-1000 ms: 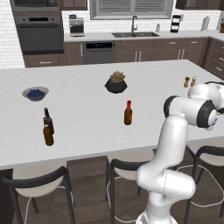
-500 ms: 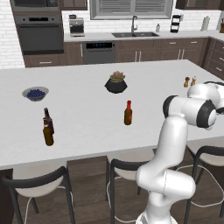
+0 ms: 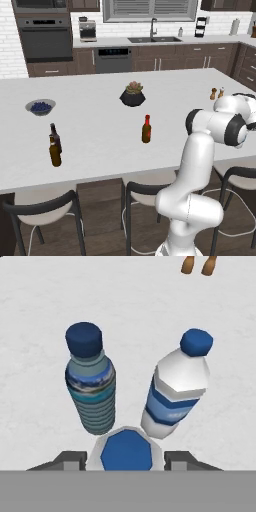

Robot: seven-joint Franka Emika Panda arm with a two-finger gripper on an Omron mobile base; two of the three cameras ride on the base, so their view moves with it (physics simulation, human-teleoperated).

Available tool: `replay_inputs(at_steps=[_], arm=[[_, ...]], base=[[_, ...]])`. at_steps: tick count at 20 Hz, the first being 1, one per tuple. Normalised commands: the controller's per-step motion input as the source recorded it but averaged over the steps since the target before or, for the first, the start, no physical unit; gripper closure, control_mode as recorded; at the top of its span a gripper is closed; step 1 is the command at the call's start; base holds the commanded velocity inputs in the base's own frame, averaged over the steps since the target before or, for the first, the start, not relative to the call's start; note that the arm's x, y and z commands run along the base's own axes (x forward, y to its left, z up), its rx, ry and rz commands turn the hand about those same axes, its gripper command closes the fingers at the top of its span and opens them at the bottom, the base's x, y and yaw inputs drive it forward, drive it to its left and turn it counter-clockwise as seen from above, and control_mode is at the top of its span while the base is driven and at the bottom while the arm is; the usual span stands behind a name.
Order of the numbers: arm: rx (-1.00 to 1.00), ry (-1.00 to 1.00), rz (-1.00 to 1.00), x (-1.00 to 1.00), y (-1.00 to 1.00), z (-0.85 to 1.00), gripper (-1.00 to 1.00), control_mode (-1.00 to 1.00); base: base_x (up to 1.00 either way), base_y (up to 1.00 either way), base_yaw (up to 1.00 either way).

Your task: Move the plastic bottles in the middle to the plastics group, and the glass bottles in the middle to the glass group.

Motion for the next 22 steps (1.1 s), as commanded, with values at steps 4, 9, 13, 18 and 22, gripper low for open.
replay_inputs(at_steps=[4,9,13,18,22], arm=[[0.00,0.00,0.00,0.00,0.00,0.00,-1.00,-1.00],[0.00,0.00,0.00,0.00,0.00,0.03,-1.00,-1.00],[0.00,0.00,0.00,0.00,0.00,0.15,-1.00,-1.00],[0.00,0.00,0.00,-0.05,0.08,0.52,-1.00,-1.00],[0.00,0.00,0.00,-0.29,0.32,0.89,-1.00,-1.00]], base=[[0.00,0.00,0.00],[0.00,0.00,0.00],[0.00,0.00,0.00],[0.00,0.00,0.00],[0.00,0.00,0.00]])
